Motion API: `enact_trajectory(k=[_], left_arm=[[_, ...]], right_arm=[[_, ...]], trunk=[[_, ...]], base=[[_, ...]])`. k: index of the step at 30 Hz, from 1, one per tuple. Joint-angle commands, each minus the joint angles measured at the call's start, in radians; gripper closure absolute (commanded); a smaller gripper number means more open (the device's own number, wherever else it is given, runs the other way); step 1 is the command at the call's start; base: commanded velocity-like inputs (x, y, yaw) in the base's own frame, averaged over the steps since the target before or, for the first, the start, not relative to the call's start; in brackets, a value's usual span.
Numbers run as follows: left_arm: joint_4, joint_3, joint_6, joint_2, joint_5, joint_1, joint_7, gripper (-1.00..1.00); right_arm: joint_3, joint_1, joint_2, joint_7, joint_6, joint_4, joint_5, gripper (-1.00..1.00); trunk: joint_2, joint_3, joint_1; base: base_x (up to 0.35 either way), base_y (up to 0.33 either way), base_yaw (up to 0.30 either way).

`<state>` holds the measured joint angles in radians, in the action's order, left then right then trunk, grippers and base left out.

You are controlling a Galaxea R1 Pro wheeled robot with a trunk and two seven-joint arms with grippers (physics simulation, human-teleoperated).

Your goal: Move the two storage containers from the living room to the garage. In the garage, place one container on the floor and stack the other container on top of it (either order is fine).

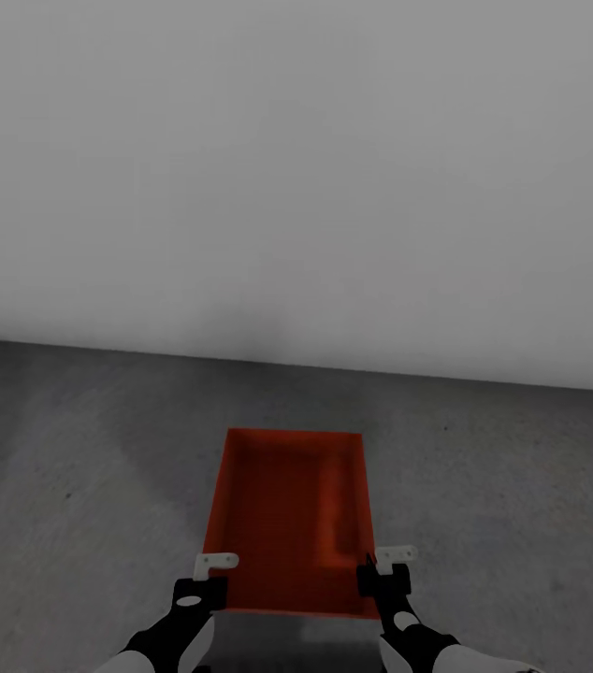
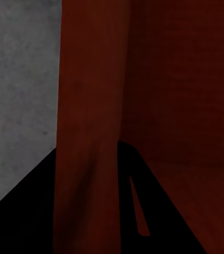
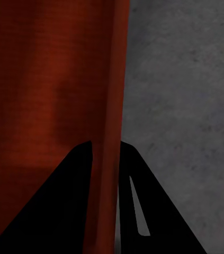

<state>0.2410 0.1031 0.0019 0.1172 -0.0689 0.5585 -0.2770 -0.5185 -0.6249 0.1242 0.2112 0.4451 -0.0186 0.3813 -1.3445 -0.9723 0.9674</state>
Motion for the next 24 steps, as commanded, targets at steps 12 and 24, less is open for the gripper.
enact_trajectory(k=[12,24], left_arm=[[-0.011,0.014,0.002,-0.002,-0.019,0.0,-0.01,1.0],[-0.011,0.013,0.002,-0.002,-0.019,0.0,-0.01,1.0]], right_arm=[[0.006,-0.001,-0.008,0.007,0.037,-0.001,0.005,1.0],[0.006,-0.001,-0.008,0.007,0.037,-0.002,0.007,1.0]], trunk=[[-0.085,-0.038,0.046],[-0.169,-0.076,0.092]], base=[[0.0,0.0,0.0],[0.0,0.0,0.0]])
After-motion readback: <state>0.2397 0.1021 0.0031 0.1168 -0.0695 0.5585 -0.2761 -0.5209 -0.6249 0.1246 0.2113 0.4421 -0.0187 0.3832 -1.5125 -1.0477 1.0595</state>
